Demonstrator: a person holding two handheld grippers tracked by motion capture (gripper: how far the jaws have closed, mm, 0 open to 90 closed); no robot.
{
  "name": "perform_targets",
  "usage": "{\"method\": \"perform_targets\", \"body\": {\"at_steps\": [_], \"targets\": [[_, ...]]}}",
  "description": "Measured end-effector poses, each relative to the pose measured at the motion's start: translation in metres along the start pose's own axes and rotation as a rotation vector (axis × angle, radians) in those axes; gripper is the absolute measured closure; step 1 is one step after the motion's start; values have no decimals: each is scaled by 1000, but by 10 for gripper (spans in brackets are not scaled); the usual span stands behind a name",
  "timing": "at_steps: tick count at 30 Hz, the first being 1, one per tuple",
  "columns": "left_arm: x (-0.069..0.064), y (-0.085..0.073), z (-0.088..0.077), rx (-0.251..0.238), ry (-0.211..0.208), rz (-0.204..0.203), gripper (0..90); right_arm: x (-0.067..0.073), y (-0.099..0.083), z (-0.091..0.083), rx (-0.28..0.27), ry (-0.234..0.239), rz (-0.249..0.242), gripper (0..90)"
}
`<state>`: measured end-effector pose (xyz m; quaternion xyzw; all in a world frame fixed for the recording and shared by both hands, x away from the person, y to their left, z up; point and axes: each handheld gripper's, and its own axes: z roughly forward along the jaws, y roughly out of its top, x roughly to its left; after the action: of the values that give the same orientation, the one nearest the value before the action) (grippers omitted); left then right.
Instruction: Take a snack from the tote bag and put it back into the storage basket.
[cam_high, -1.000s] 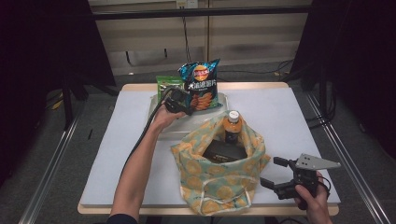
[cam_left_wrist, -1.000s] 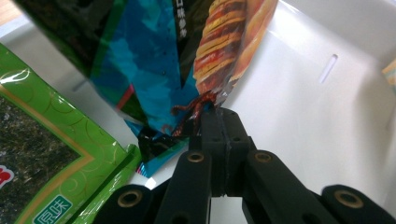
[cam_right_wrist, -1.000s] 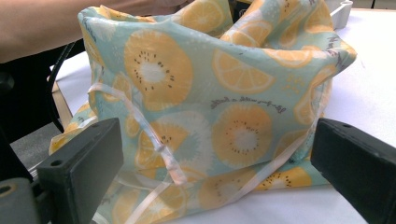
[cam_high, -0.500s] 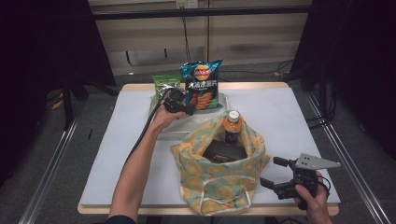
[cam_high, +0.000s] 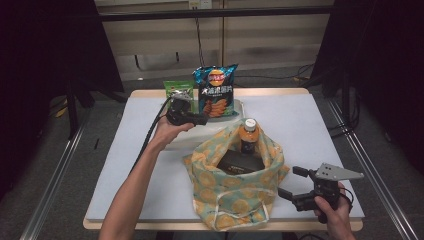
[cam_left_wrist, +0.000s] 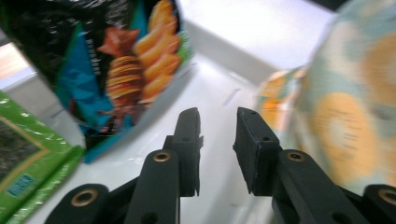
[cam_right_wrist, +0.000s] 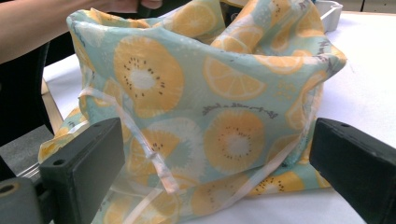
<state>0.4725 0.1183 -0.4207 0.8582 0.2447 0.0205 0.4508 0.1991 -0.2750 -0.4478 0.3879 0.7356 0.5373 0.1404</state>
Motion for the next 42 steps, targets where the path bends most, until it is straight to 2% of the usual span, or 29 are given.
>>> {"method": "perform_targets", "body": {"at_steps": [7, 8, 9, 17, 23, 26, 29, 33, 34, 36, 37, 38, 39, 41, 42], "targets": [[-27, -11, -10, -45, -33, 28, 699, 0, 0, -2, -9, -12, 6, 59], [-27, -11, -10, -45, -33, 28, 698, 0, 0, -2, -9, -12, 6, 59], [-33, -13, -13, -58, -31, 27, 698, 0, 0, -2, -7, -13, 6, 72], [-58, -16, -30, -103, -49, 50, 710, 2, 3, -4, -13, -35, 9, 158], [-82, -19, -39, -128, -84, 78, 655, 5, 14, -7, -47, -58, 9, 290], [-93, -20, -40, -132, -96, 91, 594, 4, 21, -8, -51, -50, -9, 469], [-105, -20, -38, -141, -114, 110, 564, 2, 29, -4, -41, -43, -22, 523], [-114, -21, -36, -139, -130, 124, 510, 0, 42, 6, -33, -49, -30, 520], [-117, -23, -35, -149, -137, 118, 482, 0, 48, 13, -32, -51, -37, 467], [-117, -24, -33, -141, -139, 119, 471, -1, 51, 16, -30, -58, -35, 450], [-118, -26, -30, -130, -145, 120, 447, -2, 54, 20, -29, -53, -34, 442], [-118, -27, -27, -140, -159, 115, 395, -3, 55, 25, -22, -59, -43, 411], [-117, -29, -22, -142, -156, 101, 356, -6, 56, 32, -20, -69, -37, 393], [-115, -30, -17, -118, -141, 101, 293, -9, 54, 39, -24, -70, -24, 353], [-115, -32, -12, -103, -116, 101, 283, -11, 54, 42, -20, -67, -22, 343]]}}
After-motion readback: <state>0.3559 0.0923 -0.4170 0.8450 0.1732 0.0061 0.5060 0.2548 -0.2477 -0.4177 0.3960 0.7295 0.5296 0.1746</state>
